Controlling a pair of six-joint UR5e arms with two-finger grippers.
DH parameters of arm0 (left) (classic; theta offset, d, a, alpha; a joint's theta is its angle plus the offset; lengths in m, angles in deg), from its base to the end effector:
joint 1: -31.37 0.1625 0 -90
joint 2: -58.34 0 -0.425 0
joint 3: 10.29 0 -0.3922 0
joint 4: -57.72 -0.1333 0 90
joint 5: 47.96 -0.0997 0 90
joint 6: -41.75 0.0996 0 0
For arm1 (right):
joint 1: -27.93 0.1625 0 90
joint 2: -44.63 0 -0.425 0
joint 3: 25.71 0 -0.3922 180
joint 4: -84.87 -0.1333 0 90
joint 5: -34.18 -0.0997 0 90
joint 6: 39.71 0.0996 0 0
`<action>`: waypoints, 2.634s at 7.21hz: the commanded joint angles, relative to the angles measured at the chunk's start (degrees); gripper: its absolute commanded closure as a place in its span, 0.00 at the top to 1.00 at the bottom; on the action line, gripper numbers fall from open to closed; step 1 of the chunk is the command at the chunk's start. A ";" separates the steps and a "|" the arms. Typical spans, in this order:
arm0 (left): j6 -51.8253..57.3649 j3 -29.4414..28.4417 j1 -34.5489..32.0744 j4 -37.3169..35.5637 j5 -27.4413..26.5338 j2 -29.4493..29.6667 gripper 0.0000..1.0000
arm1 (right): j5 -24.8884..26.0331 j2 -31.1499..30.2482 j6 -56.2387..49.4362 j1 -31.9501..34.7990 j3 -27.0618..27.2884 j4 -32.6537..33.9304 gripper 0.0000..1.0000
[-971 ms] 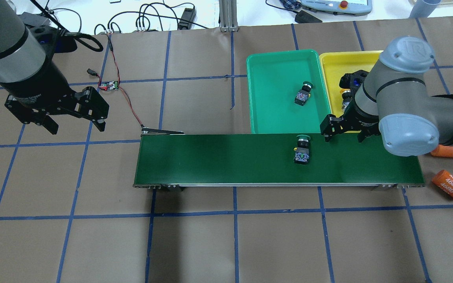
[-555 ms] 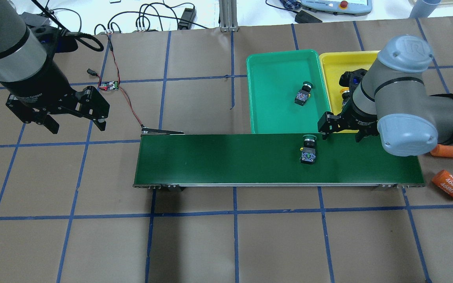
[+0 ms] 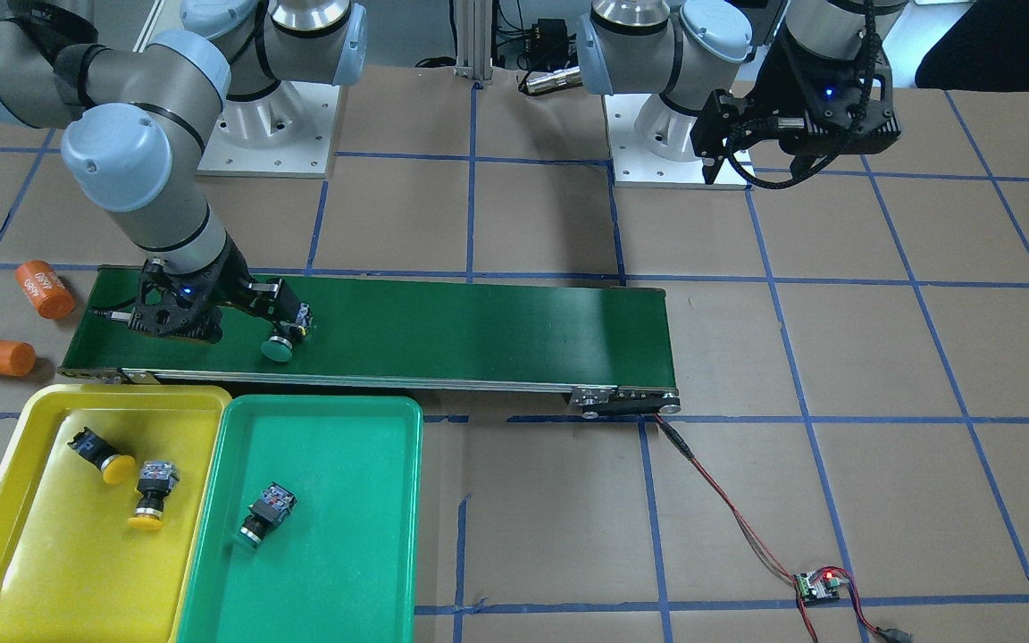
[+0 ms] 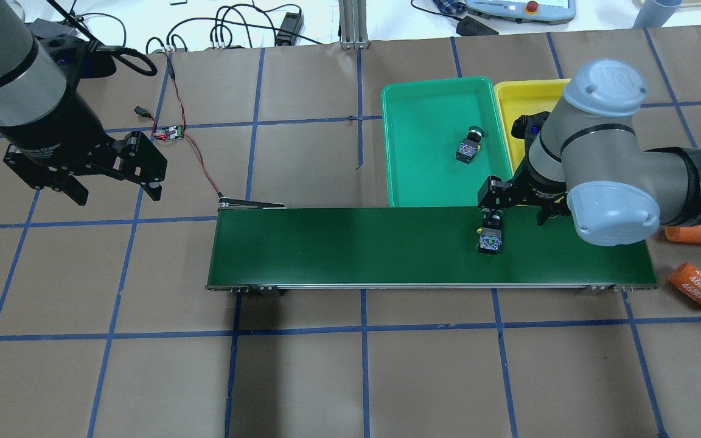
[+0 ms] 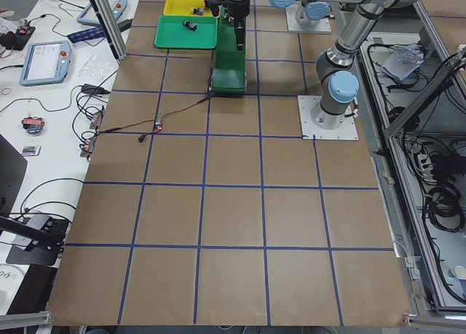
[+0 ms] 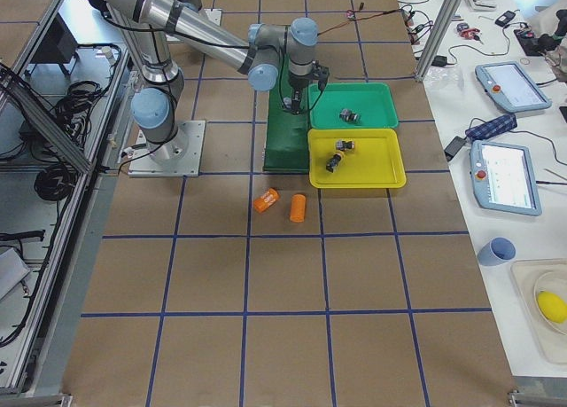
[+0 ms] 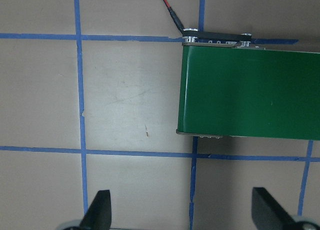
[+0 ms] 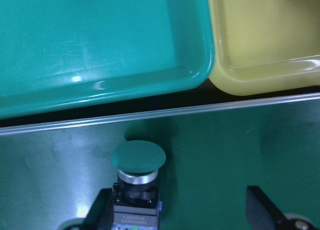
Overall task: Sort buttons by color to trays
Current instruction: 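Lower the right gripper and grasp the green button on the belt, then carry the green button with the right gripper and drop it in the green tray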
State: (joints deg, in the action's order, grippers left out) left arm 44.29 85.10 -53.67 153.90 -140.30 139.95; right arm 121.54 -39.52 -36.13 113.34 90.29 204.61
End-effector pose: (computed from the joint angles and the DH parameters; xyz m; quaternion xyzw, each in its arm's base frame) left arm -0.0921 -0.4333 0.4986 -0.0205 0.9992 0.0290 0.0186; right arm 0.0996 -0.4820 0.2752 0.0716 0.9970 0.0182 0.0232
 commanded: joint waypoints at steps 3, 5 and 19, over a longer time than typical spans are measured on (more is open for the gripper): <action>0.01 -0.11 -0.04 -0.12 0.05 -0.13 1.00 | 0.18 3.98 -0.06 0.10 -0.25 0.41 0.92; 0.01 -0.03 -0.04 0.06 0.05 -0.13 1.00 | 0.71 4.71 -0.58 0.10 -0.42 2.78 0.53; 0.01 0.06 0.05 0.41 -0.48 0.66 1.00 | 1.32 21.68 -0.15 2.30 -32.43 -12.60 1.00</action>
State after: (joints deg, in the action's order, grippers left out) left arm 44.26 85.15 -53.62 154.15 -140.77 140.51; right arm 122.32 -17.11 -36.17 115.64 56.66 192.52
